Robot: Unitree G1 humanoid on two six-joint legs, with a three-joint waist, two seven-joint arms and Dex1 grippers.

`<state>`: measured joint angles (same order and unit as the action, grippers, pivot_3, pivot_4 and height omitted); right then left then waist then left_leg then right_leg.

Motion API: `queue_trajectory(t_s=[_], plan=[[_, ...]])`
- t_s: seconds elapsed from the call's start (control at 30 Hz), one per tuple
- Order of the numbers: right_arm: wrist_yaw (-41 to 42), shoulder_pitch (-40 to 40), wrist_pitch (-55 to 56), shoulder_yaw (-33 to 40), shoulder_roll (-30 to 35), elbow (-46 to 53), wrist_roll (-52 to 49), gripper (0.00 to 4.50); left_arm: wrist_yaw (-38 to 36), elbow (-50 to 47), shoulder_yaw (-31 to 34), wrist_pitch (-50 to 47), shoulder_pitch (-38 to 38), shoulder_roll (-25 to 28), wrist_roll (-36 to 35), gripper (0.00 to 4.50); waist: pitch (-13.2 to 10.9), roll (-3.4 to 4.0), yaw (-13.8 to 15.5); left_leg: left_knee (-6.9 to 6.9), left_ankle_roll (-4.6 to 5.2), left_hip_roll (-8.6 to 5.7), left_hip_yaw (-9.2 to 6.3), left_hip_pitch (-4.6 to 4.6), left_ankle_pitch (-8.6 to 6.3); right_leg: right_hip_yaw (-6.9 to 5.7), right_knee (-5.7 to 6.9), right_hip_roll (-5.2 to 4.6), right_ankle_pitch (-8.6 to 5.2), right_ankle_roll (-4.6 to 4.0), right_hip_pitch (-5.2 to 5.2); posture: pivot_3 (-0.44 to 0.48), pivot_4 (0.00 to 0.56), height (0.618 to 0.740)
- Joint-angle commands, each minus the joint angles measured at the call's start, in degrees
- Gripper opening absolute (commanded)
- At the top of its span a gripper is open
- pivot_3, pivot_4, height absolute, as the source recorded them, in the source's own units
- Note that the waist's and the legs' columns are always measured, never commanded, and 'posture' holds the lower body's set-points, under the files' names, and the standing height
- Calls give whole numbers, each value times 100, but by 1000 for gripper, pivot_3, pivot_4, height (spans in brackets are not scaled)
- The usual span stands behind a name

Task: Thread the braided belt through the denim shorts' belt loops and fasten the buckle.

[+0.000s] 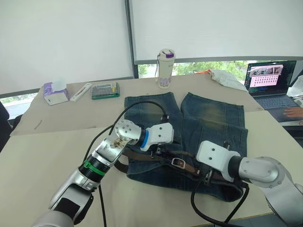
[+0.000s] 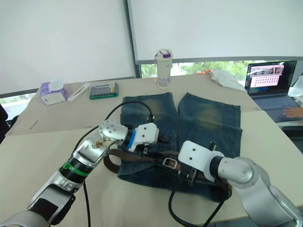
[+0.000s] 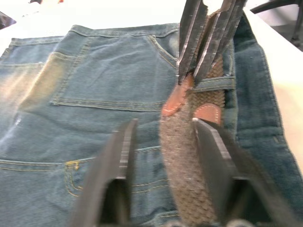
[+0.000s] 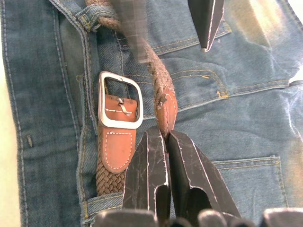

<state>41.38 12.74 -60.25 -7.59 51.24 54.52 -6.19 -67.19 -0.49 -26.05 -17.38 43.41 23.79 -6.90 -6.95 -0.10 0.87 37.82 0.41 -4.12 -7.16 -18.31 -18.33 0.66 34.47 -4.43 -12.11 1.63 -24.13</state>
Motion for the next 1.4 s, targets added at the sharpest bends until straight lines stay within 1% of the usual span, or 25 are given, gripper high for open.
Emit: queue_trajectory(t_s=[0.03,0.2,0.3,0.43,0.47,0.57,0.63,0.67,0.7,0.73,0.77,0.87,0.97,1.17,1.4], plan=[[-68,204,-50,174,28,110,-127,0,44,-150,-24,207,91,3,175,2420,2,4,7,0,0,-1,0,0,0,1,3,-1,0,0,0,0,150,740],[-86,281,-96,190,87,123,-242,0,205,-128,-57,230,1,-43,373,2420,3,5,9,1,1,-2,0,0,-1,0,10,-2,0,0,0,0,150,740],[-87,291,-120,196,124,146,-300,0,327,-141,-9,216,-21,-100,427,1632,3,5,9,1,2,-1,0,0,-1,1,32,-2,0,1,0,0,150,740],[-112,292,-141,191,158,136,-346,0,341,-188,36,289,-62,-98,434,231,3,6,8,2,2,-1,0,0,-1,1,42,-2,0,1,-1,0,150,740],[-120,289,-149,188,158,133,-367,0,343,-191,49,303,-78,-88,431,26,3,6,7,2,2,-1,0,0,-1,1,42,-2,0,1,-1,0,150,740],[-158,277,-200,240,66,113,-470,0,355,-180,101,386,-142,-71,416,26,3,6,5,2,2,-1,0,1,-1,1,42,-2,0,1,-1,0,150,740],[-193,198,-237,292,-27,115,-559,781,399,-206,169,297,-231,-61,371,0,4,6,4,2,2,-1,0,1,-1,1,43,-2,0,1,-1,0,150,740],[-280,121,-262,311,-89,110,-549,1032,442,-226,223,216,-289,-64,333,0,4,6,2,2,3,-1,0,1,-1,1,43,-2,0,1,-1,0,150,740],[-444,48,-302,320,-167,79,-478,1507,501,-246,290,73,-351,-83,276,0,4,7,2,2,2,0,0,1,-1,1,44,-2,0,1,-1,0,150,740],[-598,-19,-383,346,-268,36,-437,1731,559,-252,341,-23,-408,-92,248,0,4,7,2,2,3,0,0,2,-2,2,45,-2,0,1,-1,0,150,740],[-693,-160,-383,316,-311,7,-401,1827,625,-231,354,22,-482,-70,297,0,5,7,3,2,3,0,0,2,-2,2,46,-2,0,1,-2,0,150,740],[-918,-560,-371,178,-409,29,-354,1827,824,-271,390,-78,-669,-71,346,0,7,8,19,4,2,-1,-2,1,-1,3,48,-3,0,1,-3,0,150,740],[-1063,-775,-356,64,-490,104,-388,1827,941,-340,408,-202,-749,-93,324,0,7,9,7,4,2,-2,0,3,-2,7,49,-3,0,1,-3,0,150,740],[-1166,-856,-302,-215,-507,9,-409,1827,1055,-395,339,-266,-867,-82,346,0,9,12,-4,4,2,-2,2,6,-2,8,49,-2,-1,2,-2,0,150,740],[-1154,-747,-94,-680,-234,-240,-266,1827,1129,-398,316,-286,-886,-94,364,0,9,12,-4,4,2,-2,2,7,-2,7,47,-2,-1,2,-2,0,150,740]])
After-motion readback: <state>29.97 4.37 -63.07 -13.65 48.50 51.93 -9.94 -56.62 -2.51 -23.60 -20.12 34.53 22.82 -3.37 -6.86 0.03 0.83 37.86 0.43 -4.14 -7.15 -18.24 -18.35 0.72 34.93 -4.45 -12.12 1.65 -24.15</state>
